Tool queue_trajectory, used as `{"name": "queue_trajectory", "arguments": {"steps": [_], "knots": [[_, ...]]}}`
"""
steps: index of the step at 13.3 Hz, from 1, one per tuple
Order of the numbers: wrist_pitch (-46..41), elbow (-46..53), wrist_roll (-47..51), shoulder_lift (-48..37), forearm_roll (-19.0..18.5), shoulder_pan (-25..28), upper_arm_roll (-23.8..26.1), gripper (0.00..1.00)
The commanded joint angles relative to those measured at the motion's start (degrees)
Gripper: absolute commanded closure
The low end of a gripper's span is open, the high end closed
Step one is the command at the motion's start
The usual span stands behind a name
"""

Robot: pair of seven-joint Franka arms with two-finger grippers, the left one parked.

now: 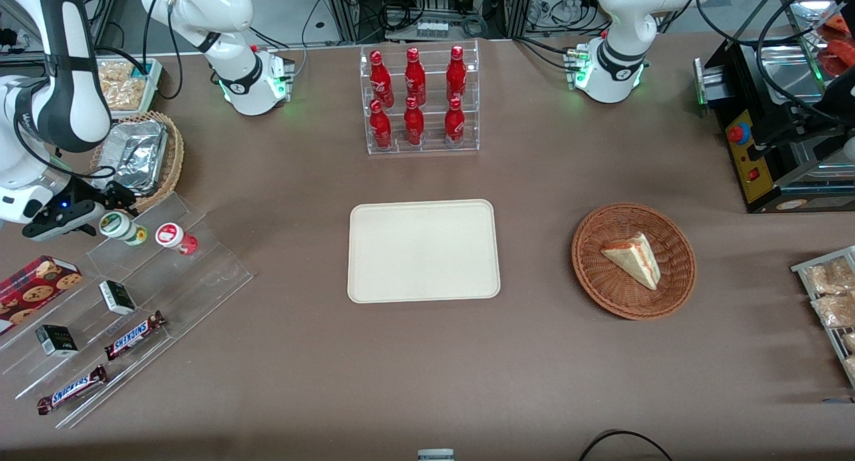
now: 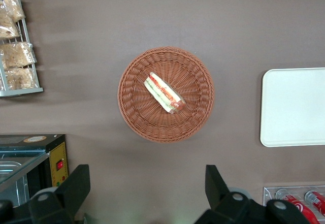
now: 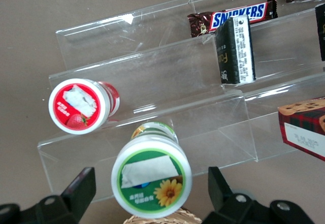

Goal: Place green gum on tray
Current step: 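Close the right gripper on the green gum canister and lift it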

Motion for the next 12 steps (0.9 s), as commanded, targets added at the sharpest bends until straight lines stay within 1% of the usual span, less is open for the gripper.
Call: {"name": "queue_trajectory", "arguments": {"steps": [1, 3, 4, 5, 7, 8, 10, 12], "knots": [[1.73, -0.18, -0.62, 0.40, 0.28, 0.18, -0.08, 0.02], [1.74, 0.00, -0.62, 0.75, 0.28, 0.26, 0.01, 0.10], [1.74, 0.35, -0.18, 1.02, 0.46, 0.26, 0.01, 0.19], [1.39, 0.79, -0.18, 1.28, 1.07, 0.26, 0.01, 0.35], [0.68, 0.88, -0.09, 1.11, 1.25, 0.35, 0.01, 0.88], [0.59, 1.14, 0.00, 1.19, 1.25, 0.44, 0.01, 1.00], [-2.11, 3.41, 0.17, 1.46, 1.25, 0.61, 0.01, 1.00], [-7.99, 7.89, 0.35, 1.81, 1.34, 0.62, 0.19, 1.00]]}}
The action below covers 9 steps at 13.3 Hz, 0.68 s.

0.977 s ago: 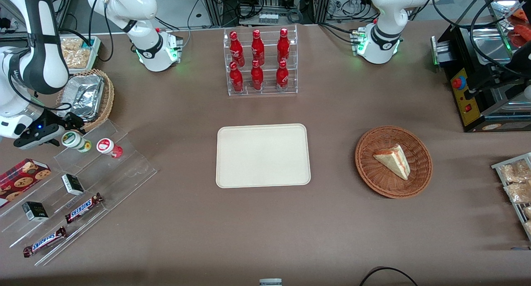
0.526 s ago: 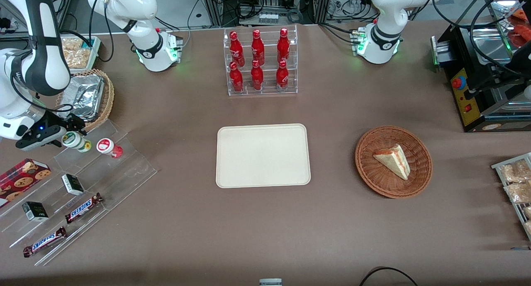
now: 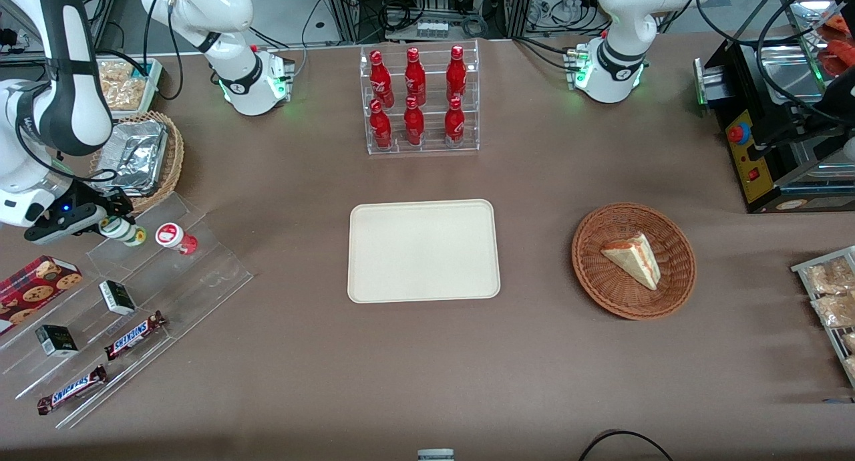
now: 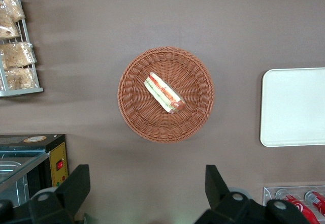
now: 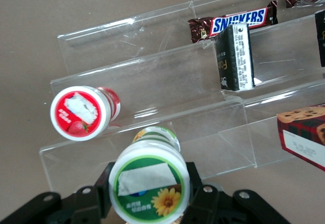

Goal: Place green gum on tray
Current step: 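Close the right gripper on the green gum canister and lift it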

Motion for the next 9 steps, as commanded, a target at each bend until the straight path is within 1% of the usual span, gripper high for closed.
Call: {"name": "queue_trajectory", "arguments": {"steps": [1, 3, 5, 7, 9], "knots": [[-8.53, 7.90, 0.17, 1.21, 1.06, 0.45, 0.18, 1.00], [-15.04, 13.09, 0.60, 1.65, 2.90, 1.85, 0.18, 1.00], [-21.19, 18.63, 3.49, 2.79, 3.26, 3.95, 0.18, 1.00], [-25.77, 22.76, 8.58, 3.50, 3.26, 7.29, 0.18, 1.00], [-27.63, 24.71, 15.25, 3.76, 3.26, 12.38, 0.18, 1.00]]}}
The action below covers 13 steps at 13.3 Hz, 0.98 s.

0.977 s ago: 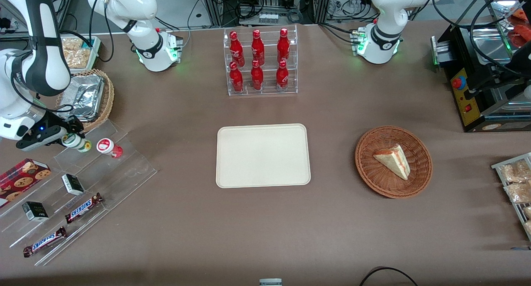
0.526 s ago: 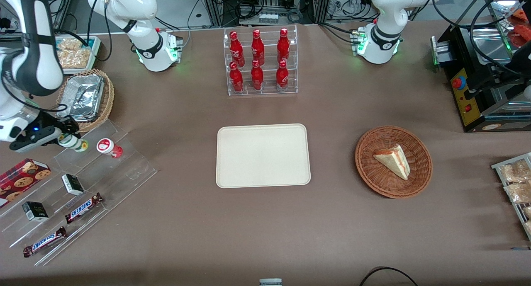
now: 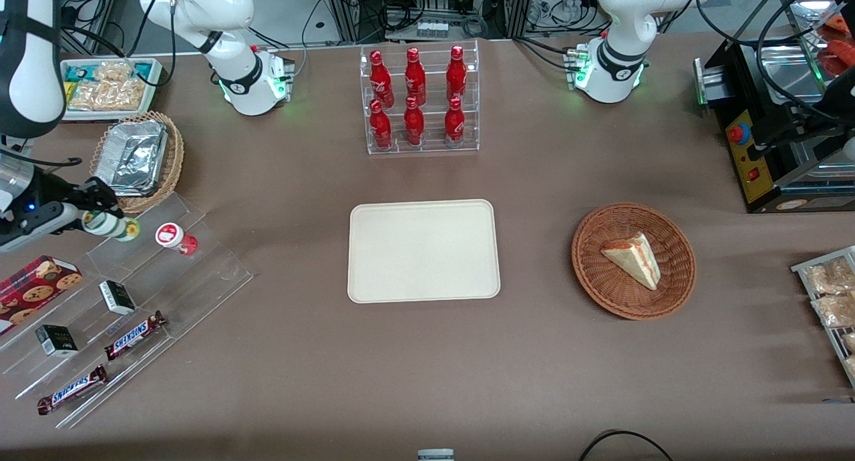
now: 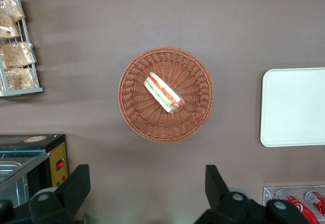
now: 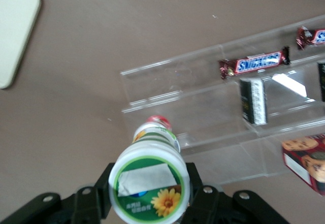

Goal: Place green gum on tray
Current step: 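Carry the gum canister over the cream tray with the right gripper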

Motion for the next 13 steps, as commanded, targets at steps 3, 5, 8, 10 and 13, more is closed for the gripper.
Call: {"name": "queue_trajectory", "arguments": {"steps": [3, 5, 8, 10, 13], "knots": [[-3.35, 4.46, 17.27, 2.62, 0.82, 12.31, -0.38, 1.00], [-2.65, 4.72, 24.67, 3.84, 0.90, 16.88, -0.38, 1.00], [-0.81, 5.60, 35.65, 6.22, 0.90, 24.00, -0.38, 1.00], [1.91, 5.52, 42.07, 7.97, 0.90, 28.22, -0.38, 1.00], [5.25, 5.52, 50.78, 10.61, 0.82, 33.85, -0.38, 1.00]]}}
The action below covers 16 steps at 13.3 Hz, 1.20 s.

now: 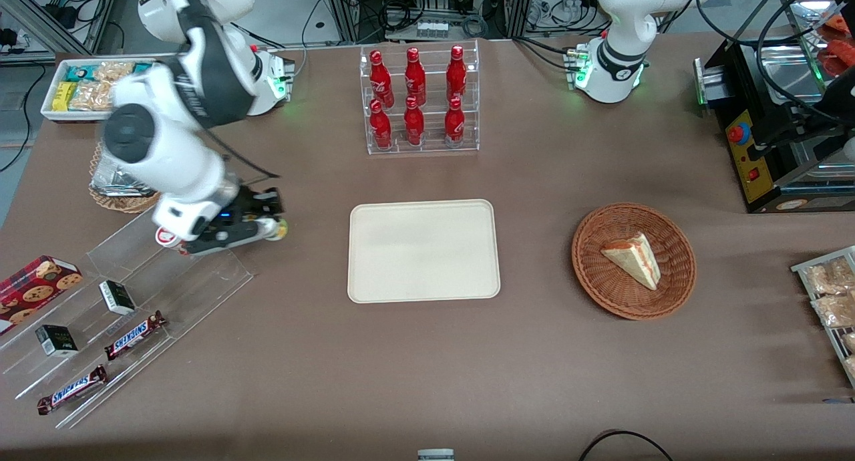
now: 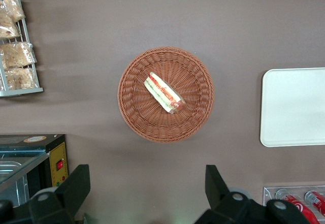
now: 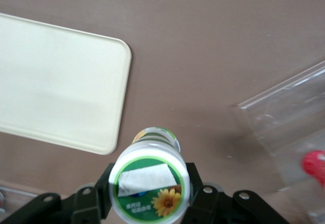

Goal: Place green gum on tray
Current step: 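Carry the gum canister over the cream tray with the right gripper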

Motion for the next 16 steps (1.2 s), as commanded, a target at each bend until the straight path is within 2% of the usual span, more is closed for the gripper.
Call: {"name": "queue_trajectory", "arguments": {"steps": [1, 7, 10, 12, 14, 16], "knots": [[3.00, 2.04, 7.44, 3.59, 0.70, 4.64, -0.73, 1.00], [12.93, 2.04, 23.27, 9.91, 0.70, 15.18, -0.73, 1.00], [19.96, 4.31, 27.14, 17.55, 0.70, 19.58, -0.73, 1.00], [20.94, 8.08, 30.22, 22.30, 0.53, 20.21, -0.73, 1.00], [21.30, 10.64, 32.86, 26.61, 0.09, 23.54, -0.90, 1.00], [24.62, 10.83, 33.13, 28.12, 0.52, 24.08, -0.82, 1.00]]}}
